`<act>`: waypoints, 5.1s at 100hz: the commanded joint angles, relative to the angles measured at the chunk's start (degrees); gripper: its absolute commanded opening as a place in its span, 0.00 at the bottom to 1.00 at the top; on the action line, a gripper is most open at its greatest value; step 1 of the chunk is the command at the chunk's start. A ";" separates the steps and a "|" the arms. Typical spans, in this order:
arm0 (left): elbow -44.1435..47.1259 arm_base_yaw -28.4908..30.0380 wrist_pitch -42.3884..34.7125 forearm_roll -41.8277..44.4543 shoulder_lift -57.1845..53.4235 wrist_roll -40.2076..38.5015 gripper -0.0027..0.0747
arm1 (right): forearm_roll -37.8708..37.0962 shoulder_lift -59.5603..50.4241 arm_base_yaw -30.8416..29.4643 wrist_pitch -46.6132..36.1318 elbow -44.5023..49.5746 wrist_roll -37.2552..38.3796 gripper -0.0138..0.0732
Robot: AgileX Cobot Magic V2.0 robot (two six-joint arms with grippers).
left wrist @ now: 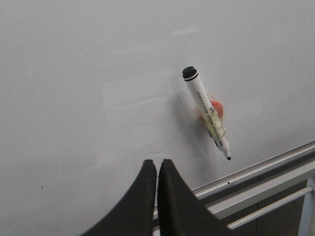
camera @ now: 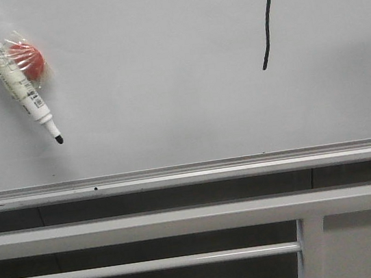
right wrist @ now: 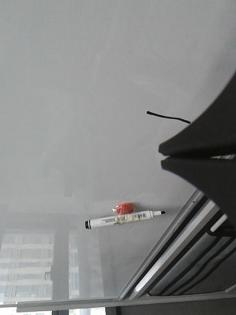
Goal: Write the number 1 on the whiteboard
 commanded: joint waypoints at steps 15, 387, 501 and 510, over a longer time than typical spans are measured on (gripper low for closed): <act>-0.78 -0.07 -4.46 -3.17 -1.26 0.68 0.01 | 1.07 -0.85 -0.15 6.70 -1.98 -0.48 0.09; 20.24 12.28 -16.20 15.58 -1.26 -21.69 0.01 | -10.80 -0.85 -0.54 -6.44 0.85 19.94 0.09; 20.24 12.28 -16.20 15.58 -1.26 -21.69 0.01 | -77.88 -0.85 -25.89 -0.59 13.97 80.79 0.09; 20.24 12.28 -16.20 15.58 -1.26 -21.69 0.01 | -77.98 -0.85 -25.89 -0.59 13.97 80.67 0.09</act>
